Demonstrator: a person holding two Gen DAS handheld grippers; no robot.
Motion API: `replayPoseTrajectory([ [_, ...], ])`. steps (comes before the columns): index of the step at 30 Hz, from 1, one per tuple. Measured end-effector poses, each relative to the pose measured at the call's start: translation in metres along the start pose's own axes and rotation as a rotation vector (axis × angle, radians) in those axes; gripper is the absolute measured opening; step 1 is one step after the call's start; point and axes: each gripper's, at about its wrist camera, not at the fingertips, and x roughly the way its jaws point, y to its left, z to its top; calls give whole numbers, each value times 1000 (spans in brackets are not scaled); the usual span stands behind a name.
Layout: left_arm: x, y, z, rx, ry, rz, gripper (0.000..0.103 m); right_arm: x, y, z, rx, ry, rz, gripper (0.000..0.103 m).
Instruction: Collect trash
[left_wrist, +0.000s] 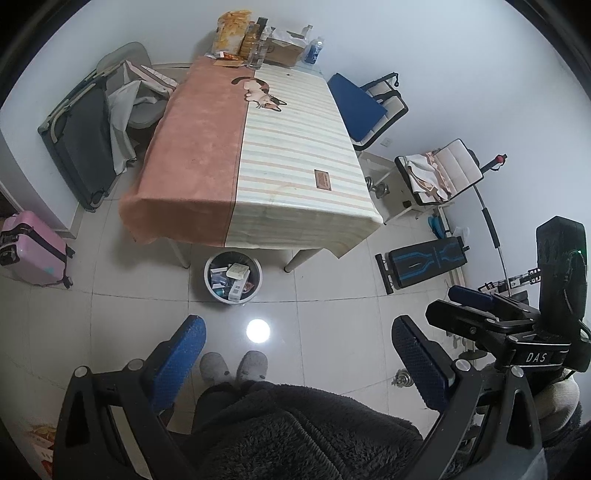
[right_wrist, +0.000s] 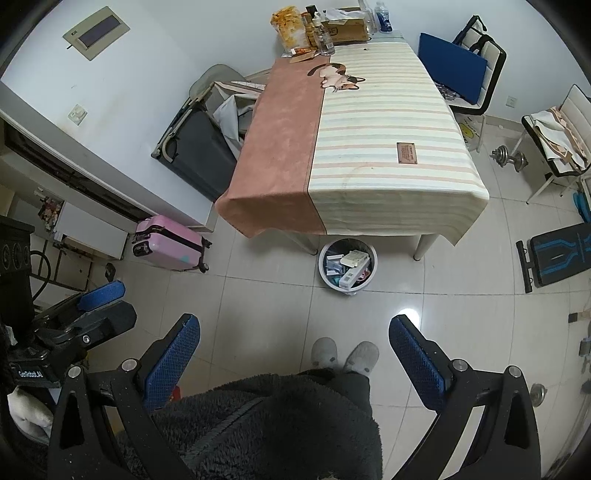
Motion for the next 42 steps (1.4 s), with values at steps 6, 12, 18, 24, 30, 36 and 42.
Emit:
replayPoseTrajectory([
  [6, 0, -1, 1, 1, 3, -3, 103, -1, -1, -1, 5, 4, -3, 103],
  [12, 0, 0, 1, 4, 2, -7, 103, -2, -2, -1, 6, 4, -4, 103],
  [18, 1, 1, 2, 7, 5, -13, 103, -3, -3, -1, 8, 4, -5, 103],
  [24, 0, 2, 2, 9, 5, -15, 103, -3, -4, 2, 12, 0, -4, 103],
  [30, -2, 1, 8, 6, -4, -14, 103, -4, -3, 3, 13, -2, -5, 103],
  [36, -2, 1, 8, 5, -7, -15, 103, -6, -4, 6, 12, -4, -5, 103],
  [42, -3, 1, 9, 8, -8, -15, 103, -6, -4, 5, 12, -3, -5, 103],
])
